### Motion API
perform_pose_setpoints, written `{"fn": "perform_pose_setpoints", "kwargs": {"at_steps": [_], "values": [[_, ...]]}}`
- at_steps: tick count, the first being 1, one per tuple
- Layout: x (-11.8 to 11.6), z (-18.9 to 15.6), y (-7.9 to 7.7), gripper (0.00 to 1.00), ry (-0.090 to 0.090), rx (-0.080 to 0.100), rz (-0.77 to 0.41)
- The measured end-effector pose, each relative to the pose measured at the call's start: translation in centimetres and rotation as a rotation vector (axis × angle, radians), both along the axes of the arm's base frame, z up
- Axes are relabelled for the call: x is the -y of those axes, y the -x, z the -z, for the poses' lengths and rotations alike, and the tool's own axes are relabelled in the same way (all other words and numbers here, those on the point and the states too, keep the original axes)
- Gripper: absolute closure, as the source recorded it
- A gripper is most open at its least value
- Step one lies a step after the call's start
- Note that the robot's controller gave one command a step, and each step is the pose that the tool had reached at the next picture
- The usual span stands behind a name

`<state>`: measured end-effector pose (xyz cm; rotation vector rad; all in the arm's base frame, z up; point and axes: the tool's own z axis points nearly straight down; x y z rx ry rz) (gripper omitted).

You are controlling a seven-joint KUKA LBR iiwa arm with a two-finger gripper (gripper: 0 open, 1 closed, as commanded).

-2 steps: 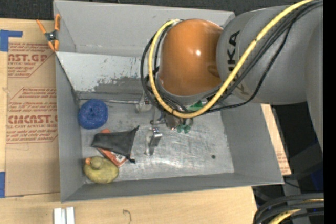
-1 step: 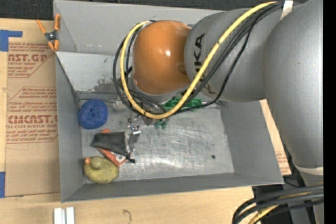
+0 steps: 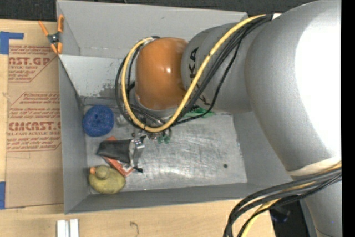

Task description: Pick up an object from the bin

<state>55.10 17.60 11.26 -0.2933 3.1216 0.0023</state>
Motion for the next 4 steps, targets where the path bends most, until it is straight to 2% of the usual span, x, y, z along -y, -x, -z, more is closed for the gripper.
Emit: {"fn": "perform_pose_setpoints", "kwargs": {"at_steps": [1,3,4], "values": [[-1.01,3.39,1.57,1.00,0.006,0.002,-0.055],[-1.01,3.39,1.58,1.00,0.005,0.002,-0.055],[-1.01,3.44,1.88,1.00,0.009,-0.012,-0.056]]}}
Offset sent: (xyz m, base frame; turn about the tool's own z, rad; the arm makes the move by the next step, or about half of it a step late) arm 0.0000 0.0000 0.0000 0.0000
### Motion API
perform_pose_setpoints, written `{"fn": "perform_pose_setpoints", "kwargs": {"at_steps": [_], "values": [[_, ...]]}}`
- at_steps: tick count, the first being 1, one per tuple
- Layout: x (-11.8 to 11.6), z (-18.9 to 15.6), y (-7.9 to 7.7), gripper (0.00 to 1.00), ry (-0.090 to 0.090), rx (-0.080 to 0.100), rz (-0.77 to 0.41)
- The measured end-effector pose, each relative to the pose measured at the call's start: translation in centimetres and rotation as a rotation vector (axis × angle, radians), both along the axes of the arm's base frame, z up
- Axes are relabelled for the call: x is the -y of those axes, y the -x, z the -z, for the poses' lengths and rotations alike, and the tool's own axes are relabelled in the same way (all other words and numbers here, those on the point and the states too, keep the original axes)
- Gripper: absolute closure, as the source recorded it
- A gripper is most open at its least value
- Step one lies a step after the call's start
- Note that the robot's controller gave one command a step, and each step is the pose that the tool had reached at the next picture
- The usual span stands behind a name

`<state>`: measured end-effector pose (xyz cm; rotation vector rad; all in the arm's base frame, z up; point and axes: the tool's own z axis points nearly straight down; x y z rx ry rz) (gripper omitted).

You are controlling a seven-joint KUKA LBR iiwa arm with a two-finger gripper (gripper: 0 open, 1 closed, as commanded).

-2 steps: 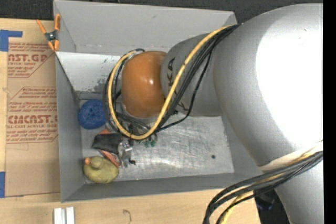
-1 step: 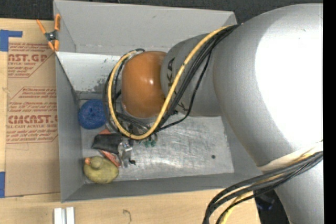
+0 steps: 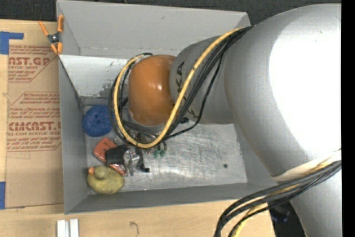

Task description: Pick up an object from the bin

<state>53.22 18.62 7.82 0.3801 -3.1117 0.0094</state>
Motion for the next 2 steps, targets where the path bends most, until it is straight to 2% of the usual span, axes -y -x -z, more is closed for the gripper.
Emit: {"fn": "perform_pose_setpoints", "kwargs": {"at_steps": [2], "values": [[0.00,0.02,0.00,1.00,0.000,0.000,0.000]]}}
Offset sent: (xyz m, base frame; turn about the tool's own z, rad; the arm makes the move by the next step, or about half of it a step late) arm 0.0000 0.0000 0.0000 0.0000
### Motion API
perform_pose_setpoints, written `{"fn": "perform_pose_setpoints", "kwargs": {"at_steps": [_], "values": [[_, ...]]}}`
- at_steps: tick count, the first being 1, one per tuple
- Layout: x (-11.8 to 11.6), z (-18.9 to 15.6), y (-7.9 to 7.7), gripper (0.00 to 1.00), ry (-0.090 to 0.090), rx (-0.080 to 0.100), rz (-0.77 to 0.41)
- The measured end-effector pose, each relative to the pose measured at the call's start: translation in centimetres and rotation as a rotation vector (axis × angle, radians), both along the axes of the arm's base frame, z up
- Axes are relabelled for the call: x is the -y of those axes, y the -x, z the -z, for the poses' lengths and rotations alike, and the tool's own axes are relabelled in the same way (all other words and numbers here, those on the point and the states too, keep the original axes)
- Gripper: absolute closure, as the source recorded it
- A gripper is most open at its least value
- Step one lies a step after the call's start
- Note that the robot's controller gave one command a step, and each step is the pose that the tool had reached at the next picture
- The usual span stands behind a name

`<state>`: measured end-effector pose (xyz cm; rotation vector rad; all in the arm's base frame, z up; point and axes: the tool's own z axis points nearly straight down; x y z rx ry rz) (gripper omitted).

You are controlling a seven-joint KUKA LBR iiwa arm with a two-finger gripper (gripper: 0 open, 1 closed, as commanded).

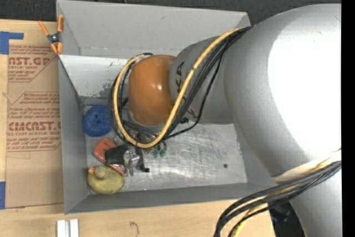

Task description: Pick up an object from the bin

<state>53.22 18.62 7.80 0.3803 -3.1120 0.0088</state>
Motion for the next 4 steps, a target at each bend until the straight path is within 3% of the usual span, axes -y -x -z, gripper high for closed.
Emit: {"fn": "perform_pose_setpoints", "kwargs": {"at_steps": [4], "values": [[0.00,0.01,0.00,1.00,0.000,0.000,0.000]]}}
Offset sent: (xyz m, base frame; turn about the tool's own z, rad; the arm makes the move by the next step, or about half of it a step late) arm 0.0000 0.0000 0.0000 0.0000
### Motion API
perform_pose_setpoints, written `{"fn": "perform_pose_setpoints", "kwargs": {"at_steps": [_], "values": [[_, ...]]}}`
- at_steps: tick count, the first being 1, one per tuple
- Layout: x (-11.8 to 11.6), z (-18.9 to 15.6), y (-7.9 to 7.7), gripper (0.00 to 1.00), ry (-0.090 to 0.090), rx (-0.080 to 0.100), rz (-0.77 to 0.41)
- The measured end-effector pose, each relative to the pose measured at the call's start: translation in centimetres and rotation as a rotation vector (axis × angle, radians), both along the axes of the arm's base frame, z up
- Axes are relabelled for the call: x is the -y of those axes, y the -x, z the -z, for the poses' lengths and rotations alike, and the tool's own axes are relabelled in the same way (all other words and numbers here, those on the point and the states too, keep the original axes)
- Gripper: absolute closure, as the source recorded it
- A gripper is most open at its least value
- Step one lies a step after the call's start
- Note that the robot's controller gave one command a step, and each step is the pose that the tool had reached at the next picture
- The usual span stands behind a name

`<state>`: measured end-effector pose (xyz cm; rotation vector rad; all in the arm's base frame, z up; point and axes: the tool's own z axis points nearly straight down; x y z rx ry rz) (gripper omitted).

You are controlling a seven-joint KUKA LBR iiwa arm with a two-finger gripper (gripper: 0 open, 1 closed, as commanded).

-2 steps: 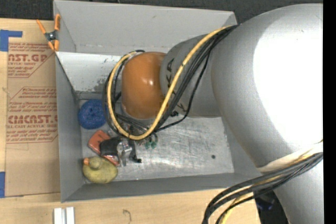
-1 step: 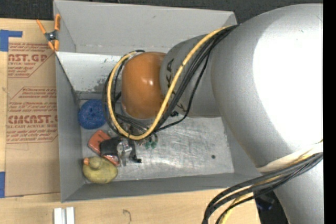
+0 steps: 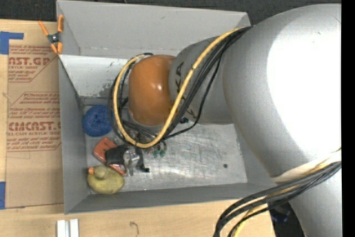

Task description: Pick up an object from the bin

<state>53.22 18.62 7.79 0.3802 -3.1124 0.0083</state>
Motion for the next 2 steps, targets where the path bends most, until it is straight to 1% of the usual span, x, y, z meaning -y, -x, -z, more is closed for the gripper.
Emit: {"fn": "perform_pose_setpoints", "kwargs": {"at_steps": [2], "values": [[0.00,0.00,0.00,1.00,0.000,0.000,0.000]]}}
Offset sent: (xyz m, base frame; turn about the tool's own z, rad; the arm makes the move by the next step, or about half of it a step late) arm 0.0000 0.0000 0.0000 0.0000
